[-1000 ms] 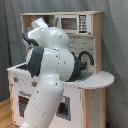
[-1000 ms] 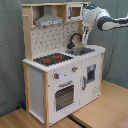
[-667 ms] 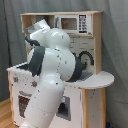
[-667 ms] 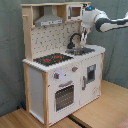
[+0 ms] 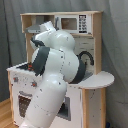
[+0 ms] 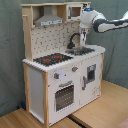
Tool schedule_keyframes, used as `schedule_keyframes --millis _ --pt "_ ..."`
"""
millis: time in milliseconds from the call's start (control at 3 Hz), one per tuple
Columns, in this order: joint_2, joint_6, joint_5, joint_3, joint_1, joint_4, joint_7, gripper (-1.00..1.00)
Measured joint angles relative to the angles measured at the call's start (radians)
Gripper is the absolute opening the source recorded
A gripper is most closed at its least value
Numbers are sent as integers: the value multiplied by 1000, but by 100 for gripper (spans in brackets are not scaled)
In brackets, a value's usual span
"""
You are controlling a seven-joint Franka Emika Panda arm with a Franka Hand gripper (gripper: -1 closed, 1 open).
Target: Play with the kitchen
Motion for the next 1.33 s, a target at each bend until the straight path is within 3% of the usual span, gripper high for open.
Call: schedule_keyframes --millis 333,1333 --pt "49 1 1 -29 38 2 -87 100" --pt "169 -19 1 -204 205 26 -249 100"
